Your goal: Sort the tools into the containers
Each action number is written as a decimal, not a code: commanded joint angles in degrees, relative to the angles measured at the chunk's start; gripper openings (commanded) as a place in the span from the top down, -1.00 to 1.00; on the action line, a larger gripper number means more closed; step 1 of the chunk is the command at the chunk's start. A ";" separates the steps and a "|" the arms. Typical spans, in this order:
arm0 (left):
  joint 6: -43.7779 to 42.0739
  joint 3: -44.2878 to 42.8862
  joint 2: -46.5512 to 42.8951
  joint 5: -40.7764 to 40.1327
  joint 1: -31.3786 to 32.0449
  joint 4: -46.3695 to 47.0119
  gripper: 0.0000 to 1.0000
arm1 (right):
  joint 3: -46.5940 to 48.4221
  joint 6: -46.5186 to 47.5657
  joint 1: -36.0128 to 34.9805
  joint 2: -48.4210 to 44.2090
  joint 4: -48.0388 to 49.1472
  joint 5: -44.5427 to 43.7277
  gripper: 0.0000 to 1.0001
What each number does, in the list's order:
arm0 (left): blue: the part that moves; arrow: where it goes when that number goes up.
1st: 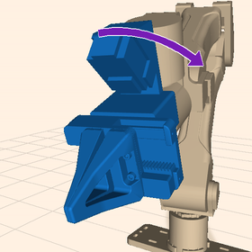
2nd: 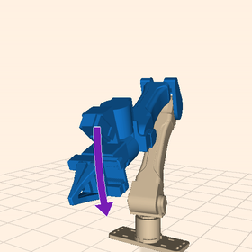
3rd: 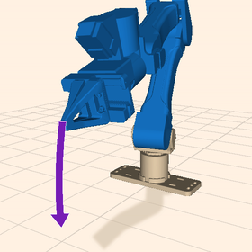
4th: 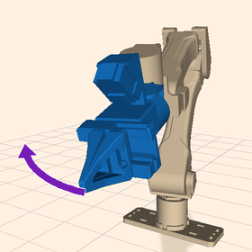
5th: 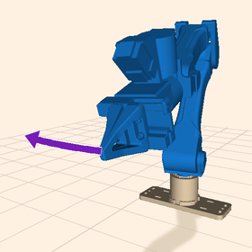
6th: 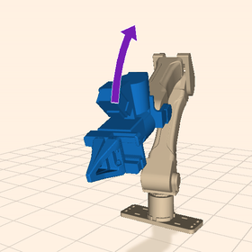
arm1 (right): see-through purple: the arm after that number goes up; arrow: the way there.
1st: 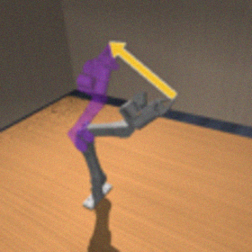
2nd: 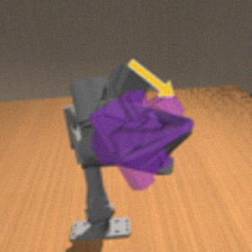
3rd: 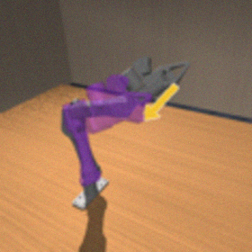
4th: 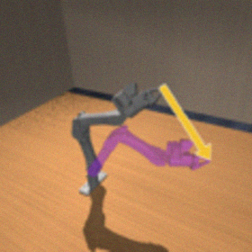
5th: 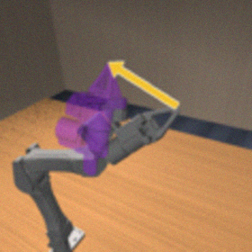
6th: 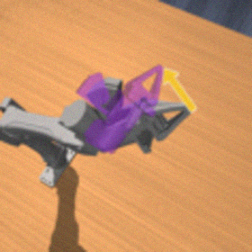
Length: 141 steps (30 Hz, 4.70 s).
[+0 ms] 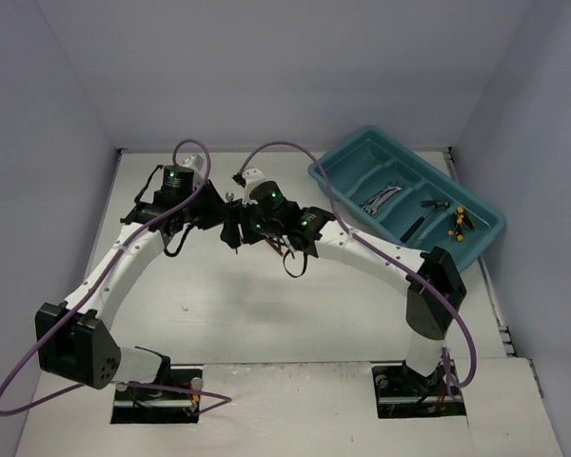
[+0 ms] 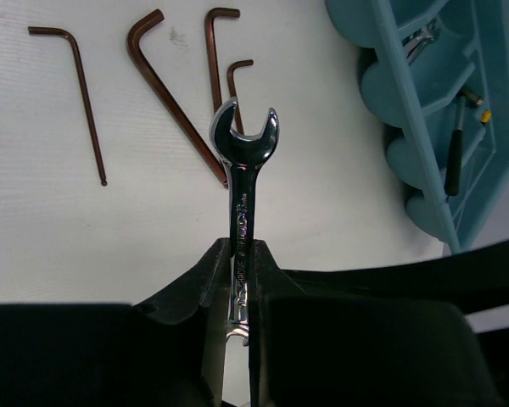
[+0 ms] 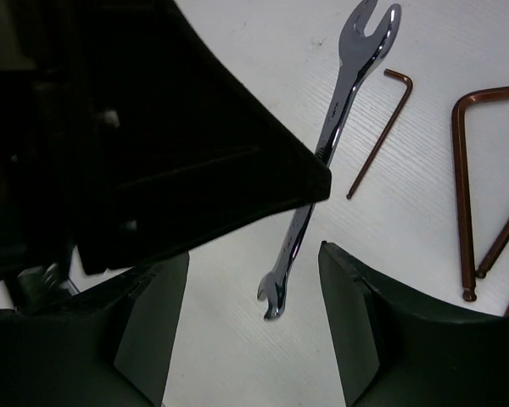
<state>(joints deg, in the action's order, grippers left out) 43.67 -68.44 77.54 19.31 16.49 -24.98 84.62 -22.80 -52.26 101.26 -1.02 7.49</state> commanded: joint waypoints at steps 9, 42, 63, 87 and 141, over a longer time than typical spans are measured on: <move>2.81 2.23 -7.25 3.37 0.42 5.95 1.00 | 3.96 1.07 -0.74 1.05 3.83 -4.17 0.45; -20.23 18.26 -25.45 -29.10 -0.95 -5.35 -0.81 | 3.29 -7.72 46.85 6.85 -6.45 -19.20 0.94; -24.06 17.98 -22.53 -28.57 -1.19 -1.13 -0.81 | 4.39 12.07 34.09 0.45 -7.50 -11.54 0.19; -24.24 18.56 -20.81 -29.55 -1.35 -1.29 -0.81 | 7.22 11.48 14.07 21.69 -7.86 -13.16 0.26; -24.42 18.69 -21.03 -29.86 -1.29 -1.73 -0.81 | 6.27 2.23 11.84 23.18 -7.77 -16.26 0.38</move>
<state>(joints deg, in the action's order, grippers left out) 19.97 -48.01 56.90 -10.13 15.62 -28.62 90.32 -19.77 -39.86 124.33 -9.07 -6.41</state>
